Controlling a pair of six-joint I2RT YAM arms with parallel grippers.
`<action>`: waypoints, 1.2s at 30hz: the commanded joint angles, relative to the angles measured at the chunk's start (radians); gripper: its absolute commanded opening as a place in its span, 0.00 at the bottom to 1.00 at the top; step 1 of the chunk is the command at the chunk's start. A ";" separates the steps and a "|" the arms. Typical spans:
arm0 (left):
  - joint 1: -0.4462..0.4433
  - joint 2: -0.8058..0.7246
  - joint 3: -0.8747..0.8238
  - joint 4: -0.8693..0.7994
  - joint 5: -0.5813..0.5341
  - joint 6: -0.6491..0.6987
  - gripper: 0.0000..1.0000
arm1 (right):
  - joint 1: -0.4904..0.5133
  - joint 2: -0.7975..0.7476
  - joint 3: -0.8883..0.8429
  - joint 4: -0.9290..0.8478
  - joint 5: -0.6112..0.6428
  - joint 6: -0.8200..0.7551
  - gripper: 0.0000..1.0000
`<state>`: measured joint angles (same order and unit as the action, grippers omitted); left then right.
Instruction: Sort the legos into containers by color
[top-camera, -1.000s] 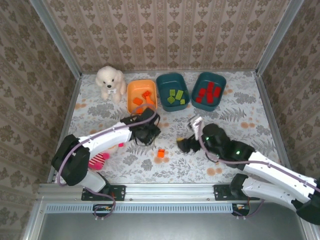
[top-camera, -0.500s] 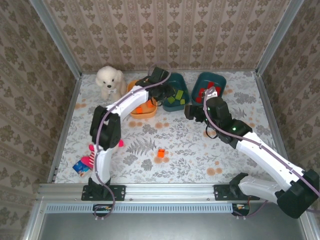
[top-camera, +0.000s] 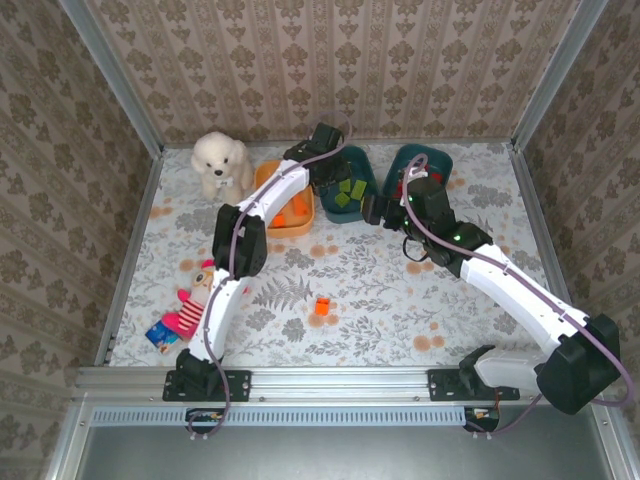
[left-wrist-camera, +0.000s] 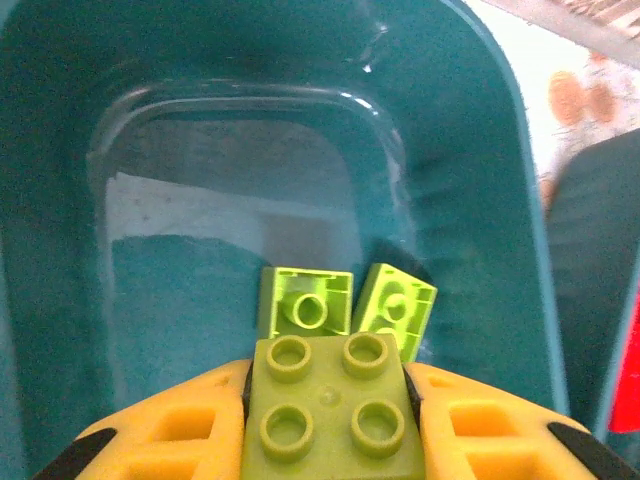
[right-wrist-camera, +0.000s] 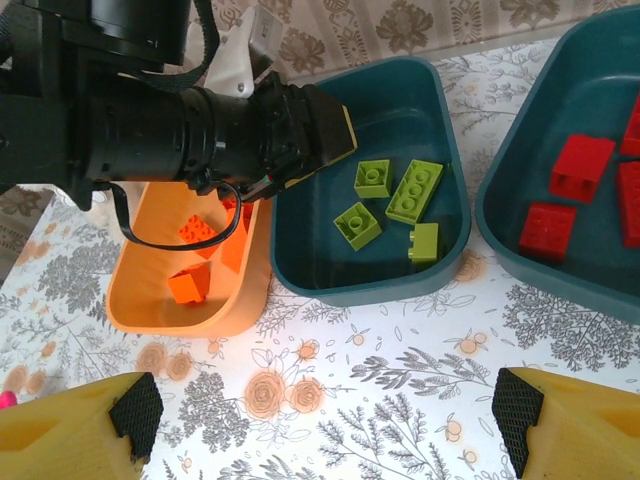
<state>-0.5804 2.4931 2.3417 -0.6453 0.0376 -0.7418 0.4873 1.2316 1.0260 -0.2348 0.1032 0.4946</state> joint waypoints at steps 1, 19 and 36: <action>-0.008 0.019 0.066 -0.098 -0.125 0.104 0.24 | -0.013 -0.009 0.016 0.005 -0.021 0.022 0.89; -0.011 0.067 0.127 -0.156 -0.135 0.055 0.44 | -0.023 -0.007 0.014 -0.001 -0.037 0.026 0.89; -0.063 -0.360 -0.243 -0.117 -0.076 0.004 0.58 | -0.012 -0.233 -0.120 -0.003 -0.173 -0.203 0.87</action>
<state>-0.6086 2.2944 2.2219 -0.7631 -0.0704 -0.7486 0.4702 1.0843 0.9657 -0.2497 0.0063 0.3840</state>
